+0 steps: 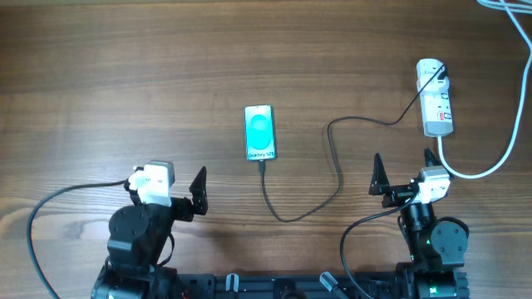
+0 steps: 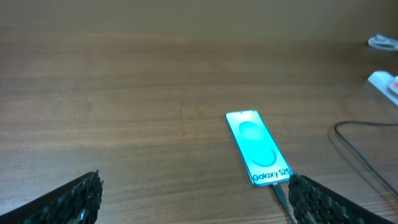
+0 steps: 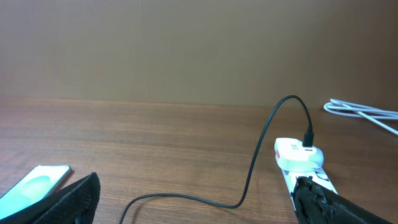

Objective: Plug charger to phone and switch on socket

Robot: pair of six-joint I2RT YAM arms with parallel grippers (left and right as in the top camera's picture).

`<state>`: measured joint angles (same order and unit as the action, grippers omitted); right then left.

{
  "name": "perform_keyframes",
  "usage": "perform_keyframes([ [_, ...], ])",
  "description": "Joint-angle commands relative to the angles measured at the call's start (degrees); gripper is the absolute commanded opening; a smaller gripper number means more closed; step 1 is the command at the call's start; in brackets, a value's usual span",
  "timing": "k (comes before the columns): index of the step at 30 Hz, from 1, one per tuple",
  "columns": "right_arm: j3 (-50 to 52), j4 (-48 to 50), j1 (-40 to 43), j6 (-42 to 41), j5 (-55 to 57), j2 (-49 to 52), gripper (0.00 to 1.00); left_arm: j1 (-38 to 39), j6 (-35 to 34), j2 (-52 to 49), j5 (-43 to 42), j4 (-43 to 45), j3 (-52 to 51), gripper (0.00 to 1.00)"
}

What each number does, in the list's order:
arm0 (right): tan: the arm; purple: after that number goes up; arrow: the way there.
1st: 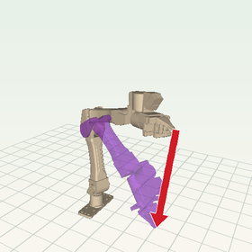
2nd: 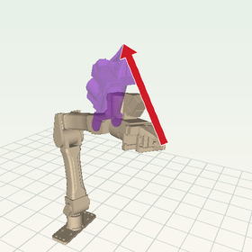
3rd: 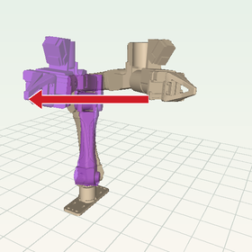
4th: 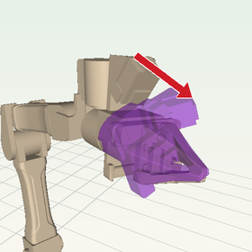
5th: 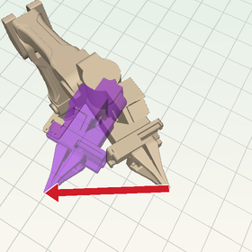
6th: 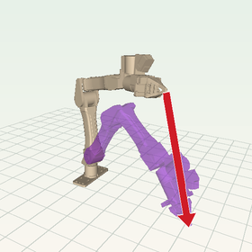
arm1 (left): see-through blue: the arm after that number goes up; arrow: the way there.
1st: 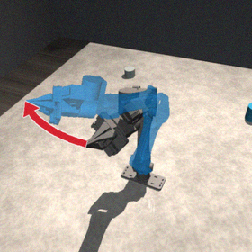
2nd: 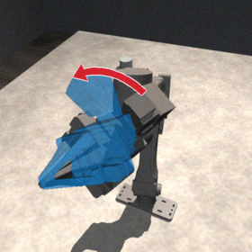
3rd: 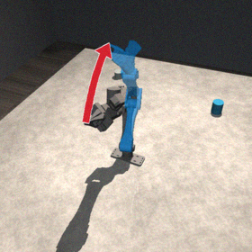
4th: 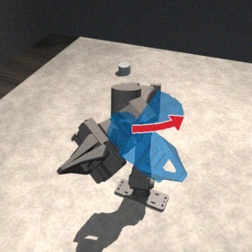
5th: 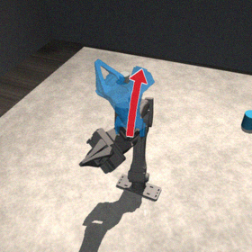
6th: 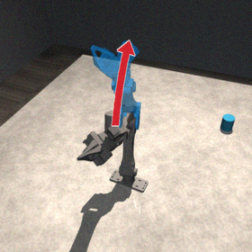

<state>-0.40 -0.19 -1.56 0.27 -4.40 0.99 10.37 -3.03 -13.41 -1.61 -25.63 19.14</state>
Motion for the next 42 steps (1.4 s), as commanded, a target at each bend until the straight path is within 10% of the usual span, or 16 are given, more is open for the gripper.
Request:
perform_keyframes([
  [1, 0.1, 0.2, 0.2, -0.3, 0.8, -0.8, 1.0, -1.2, 1.3, 3.5, -0.6, 0.9, -3.0, 1.0],
  [42, 0.1, 0.2, 0.2, -0.3, 0.8, -0.8, 1.0, -10.0, -0.3, 13.2, -9.5, 34.7, -18.8, 1.0],
])
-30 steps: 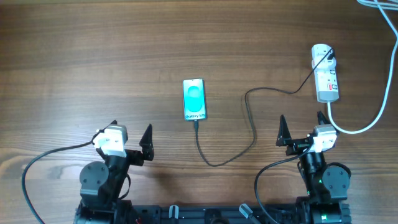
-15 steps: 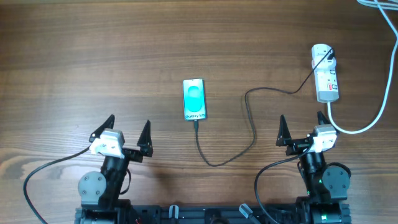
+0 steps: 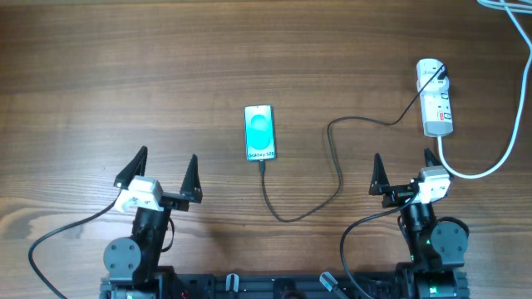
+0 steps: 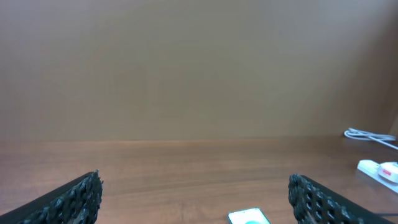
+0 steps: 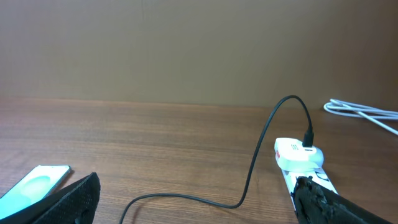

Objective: Plug charger to phone and switch on socket

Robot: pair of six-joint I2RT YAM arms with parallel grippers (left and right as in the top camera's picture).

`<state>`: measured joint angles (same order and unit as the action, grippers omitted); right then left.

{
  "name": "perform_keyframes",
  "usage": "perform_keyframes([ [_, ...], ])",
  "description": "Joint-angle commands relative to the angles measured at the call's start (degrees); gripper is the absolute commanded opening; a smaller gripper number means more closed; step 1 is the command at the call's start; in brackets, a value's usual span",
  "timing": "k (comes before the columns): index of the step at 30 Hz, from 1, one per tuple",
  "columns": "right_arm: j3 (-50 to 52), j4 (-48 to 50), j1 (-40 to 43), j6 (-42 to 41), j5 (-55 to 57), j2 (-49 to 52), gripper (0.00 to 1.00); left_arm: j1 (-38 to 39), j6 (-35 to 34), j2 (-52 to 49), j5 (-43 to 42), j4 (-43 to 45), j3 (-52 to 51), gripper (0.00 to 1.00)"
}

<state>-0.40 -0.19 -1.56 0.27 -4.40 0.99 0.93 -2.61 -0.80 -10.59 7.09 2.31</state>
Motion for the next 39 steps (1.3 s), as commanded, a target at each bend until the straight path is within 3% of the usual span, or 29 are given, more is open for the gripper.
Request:
perform_keyframes([
  [1, 0.1, 0.2, 0.2, -0.3, 0.8, -0.8, 1.0, -0.6, -0.8, 0.6, -0.5, 2.1, -2.0, 1.0],
  [9, 0.1, 0.2, 0.2, -0.3, 0.8, -0.8, 1.0, -0.9, -0.8, 0.6, -0.3, 1.6, -2.0, 1.0],
  [19, 0.1, 0.2, 0.2, -0.3, 0.8, -0.8, 1.0, -3.4, -0.8, 0.6, 1.4, -11.0, -2.0, 1.0],
  [27, 0.1, 0.2, 0.2, -0.3, 0.8, -0.8, 1.0, -3.5, 1.0, 0.6, 1.7, -10.9, -2.0, 1.0],
  [35, 0.1, 0.2, 0.2, -0.3, 0.8, -0.8, 1.0, -3.5, 1.0, 0.6, 10.5, -11.5, -2.0, 1.0],
  [39, 0.1, 0.2, 0.2, -0.3, 0.8, -0.7, 1.0, -3.5, 2.4, 0.6, 10.3, -11.6, -2.0, 1.0],
])
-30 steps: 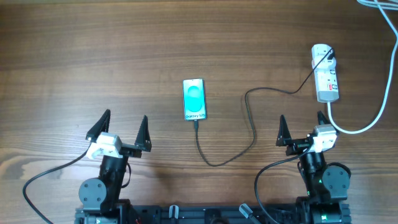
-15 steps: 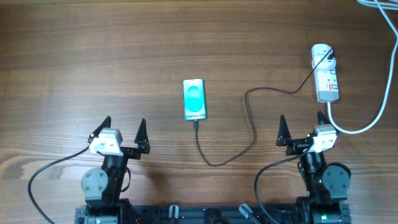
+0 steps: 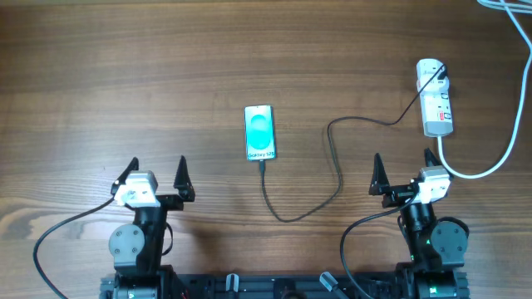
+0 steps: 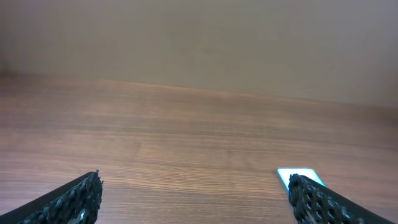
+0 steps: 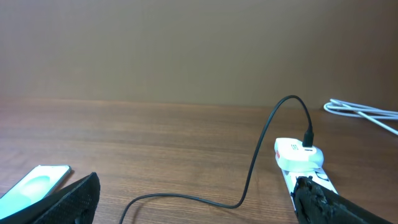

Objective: Plug charger to phone and switch on socket

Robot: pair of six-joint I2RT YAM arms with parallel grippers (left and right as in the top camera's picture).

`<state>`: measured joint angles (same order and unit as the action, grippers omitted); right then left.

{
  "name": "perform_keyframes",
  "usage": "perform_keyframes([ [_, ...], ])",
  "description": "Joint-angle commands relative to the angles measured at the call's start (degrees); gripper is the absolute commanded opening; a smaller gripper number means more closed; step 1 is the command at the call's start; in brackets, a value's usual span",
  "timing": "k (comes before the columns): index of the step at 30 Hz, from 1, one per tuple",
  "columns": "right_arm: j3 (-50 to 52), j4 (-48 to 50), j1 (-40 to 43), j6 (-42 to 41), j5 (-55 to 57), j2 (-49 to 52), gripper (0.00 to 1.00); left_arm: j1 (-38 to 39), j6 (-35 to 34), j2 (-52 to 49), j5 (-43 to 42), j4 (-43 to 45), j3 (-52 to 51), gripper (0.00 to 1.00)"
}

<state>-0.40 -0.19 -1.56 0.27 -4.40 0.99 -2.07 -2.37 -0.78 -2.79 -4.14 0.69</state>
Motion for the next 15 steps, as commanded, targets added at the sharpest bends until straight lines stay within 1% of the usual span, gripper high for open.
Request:
perform_keyframes([
  [1, 0.1, 0.2, 0.2, -0.3, 0.8, -0.7, 1.0, -0.5, 2.2, 0.6, 2.4, -0.3, -0.4, 1.0],
  [5, 0.1, 0.2, 0.2, -0.3, 0.8, -0.6, 1.0, -0.5, 5.1, 0.6, 2.0, -0.4, -0.4, 1.0],
  [15, 0.1, 0.2, 0.2, -0.3, 0.8, -0.6, 1.0, -0.5, 5.8, 0.6, 2.0, -0.4, -0.4, 1.0],
])
